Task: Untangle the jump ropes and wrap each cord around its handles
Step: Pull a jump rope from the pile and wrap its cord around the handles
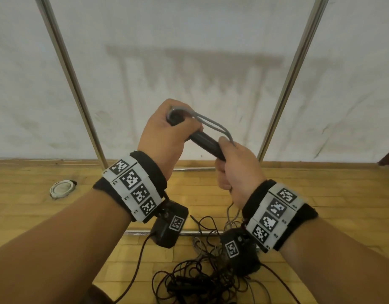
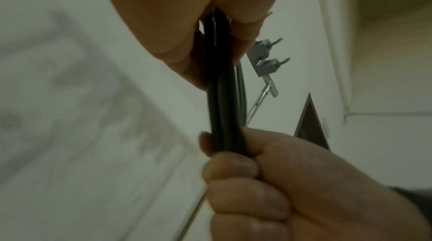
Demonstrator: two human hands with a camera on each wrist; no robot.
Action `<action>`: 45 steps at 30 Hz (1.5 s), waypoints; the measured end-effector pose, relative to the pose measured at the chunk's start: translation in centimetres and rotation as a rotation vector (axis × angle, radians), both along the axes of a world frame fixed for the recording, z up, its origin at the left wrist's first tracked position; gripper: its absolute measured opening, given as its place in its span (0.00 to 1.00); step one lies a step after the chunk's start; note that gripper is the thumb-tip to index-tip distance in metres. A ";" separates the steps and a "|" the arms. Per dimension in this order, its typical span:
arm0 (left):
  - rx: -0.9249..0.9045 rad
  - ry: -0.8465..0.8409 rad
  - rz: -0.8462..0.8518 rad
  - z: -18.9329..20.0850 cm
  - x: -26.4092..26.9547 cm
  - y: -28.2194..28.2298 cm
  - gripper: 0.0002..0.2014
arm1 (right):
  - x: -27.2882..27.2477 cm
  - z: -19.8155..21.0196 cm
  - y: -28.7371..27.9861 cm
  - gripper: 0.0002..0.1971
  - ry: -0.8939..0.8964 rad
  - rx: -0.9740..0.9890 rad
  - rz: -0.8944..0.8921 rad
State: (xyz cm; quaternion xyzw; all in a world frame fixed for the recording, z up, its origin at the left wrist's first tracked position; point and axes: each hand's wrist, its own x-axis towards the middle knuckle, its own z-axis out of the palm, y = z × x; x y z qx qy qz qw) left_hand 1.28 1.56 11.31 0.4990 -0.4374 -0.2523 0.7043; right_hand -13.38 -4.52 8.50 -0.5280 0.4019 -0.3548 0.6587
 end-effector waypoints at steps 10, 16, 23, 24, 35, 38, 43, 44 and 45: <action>0.615 -1.261 -0.043 -0.7 2.5 1.2 0.21 | -1.1 -0.7 -1.7 0.18 0.637 -0.593 0.171; 0.714 -1.281 -0.103 -2.4 1.5 0.9 0.19 | 0.3 -0.3 -0.6 0.20 0.678 -0.649 0.328; 0.817 -1.312 -0.222 -3.0 2.5 1.2 0.09 | -2.0 1.9 -1.8 0.14 0.873 -0.820 0.571; 0.835 -1.304 -0.221 -3.1 2.8 1.3 0.09 | -2.5 2.3 -2.2 0.13 0.902 -0.851 0.596; 0.763 -1.312 -0.251 -3.5 1.8 1.8 0.13 | -6.0 3.8 -5.1 0.13 0.708 -0.938 0.462; 0.685 -1.289 -0.266 -3.6 1.3 1.7 0.14 | -6.1 3.0 -5.6 0.14 0.673 -0.897 0.399; 0.650 -1.344 -0.231 -3.8 1.1 2.0 0.15 | -6.2 2.8 -5.7 0.13 0.655 -0.878 0.385; 0.642 -1.352 -0.226 -3.8 1.0 2.1 0.16 | -6.3 2.9 -5.7 0.13 0.653 -0.881 0.388; 0.636 -1.354 -0.226 -3.7 0.9 2.2 0.17 | -6.4 3.0 -5.6 0.13 0.650 -0.882 0.391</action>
